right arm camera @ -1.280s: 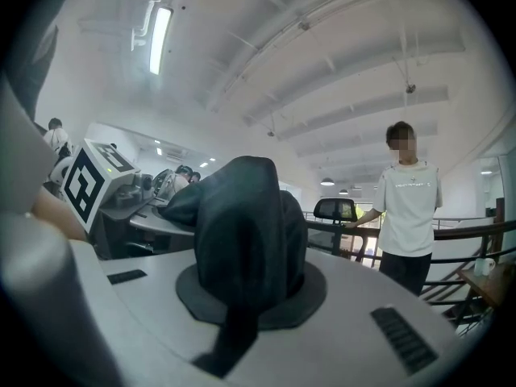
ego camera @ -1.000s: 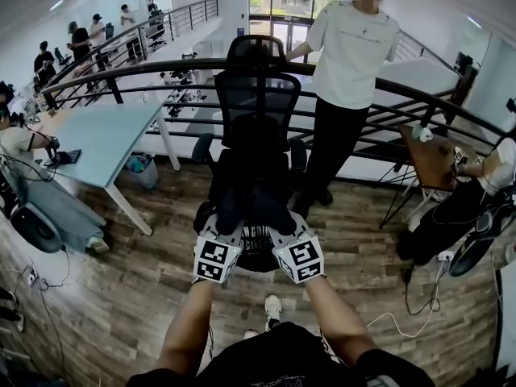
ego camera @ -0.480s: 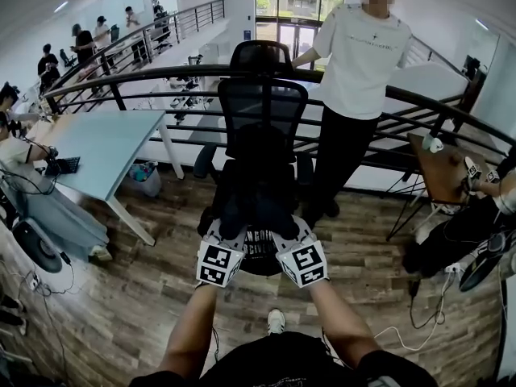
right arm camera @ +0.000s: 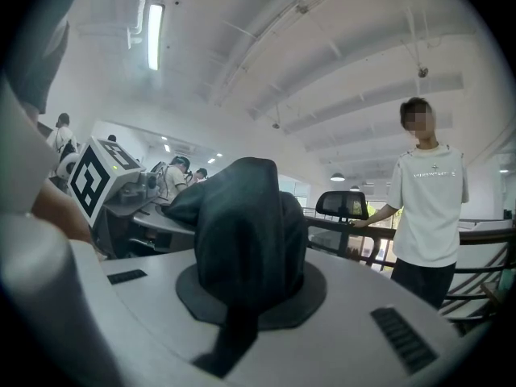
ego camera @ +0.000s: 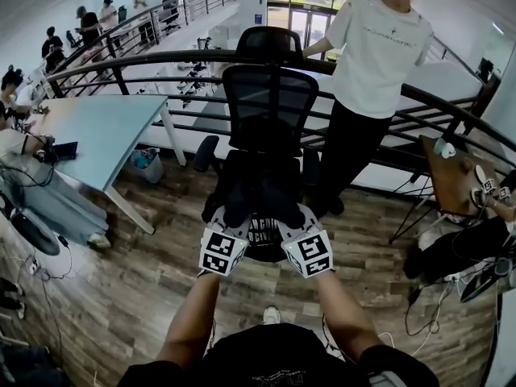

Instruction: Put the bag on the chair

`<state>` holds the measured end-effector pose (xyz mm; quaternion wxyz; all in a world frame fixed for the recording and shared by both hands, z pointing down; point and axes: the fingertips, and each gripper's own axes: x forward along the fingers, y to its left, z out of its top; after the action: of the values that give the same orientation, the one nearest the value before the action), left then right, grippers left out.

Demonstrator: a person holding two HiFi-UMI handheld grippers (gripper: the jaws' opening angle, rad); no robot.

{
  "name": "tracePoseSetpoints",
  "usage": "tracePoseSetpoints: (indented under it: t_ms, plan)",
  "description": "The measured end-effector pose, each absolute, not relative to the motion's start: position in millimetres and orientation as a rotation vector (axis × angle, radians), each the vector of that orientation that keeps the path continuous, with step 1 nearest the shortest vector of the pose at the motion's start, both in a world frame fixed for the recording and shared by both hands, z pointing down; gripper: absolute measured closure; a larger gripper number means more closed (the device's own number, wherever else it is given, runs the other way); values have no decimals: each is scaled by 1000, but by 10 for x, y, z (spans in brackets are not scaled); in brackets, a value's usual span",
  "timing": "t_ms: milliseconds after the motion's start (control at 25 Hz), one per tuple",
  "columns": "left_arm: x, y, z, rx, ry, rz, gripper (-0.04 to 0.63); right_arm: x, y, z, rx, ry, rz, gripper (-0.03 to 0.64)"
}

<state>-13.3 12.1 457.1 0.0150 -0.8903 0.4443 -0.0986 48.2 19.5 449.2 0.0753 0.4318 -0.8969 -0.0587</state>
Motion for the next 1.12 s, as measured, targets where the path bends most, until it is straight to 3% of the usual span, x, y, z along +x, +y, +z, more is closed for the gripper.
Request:
tracePoseSetpoints:
  t_ms: [600, 1120]
  plan:
    - [-374, -558, 4774, -2822, 1330, -306, 569, 199, -485, 4712, 1218, -2730, -122, 584]
    - [-886, -1511, 4665, -2861, 1159, -279, 569, -346, -1386, 4579, 1497, -2676, -86, 584]
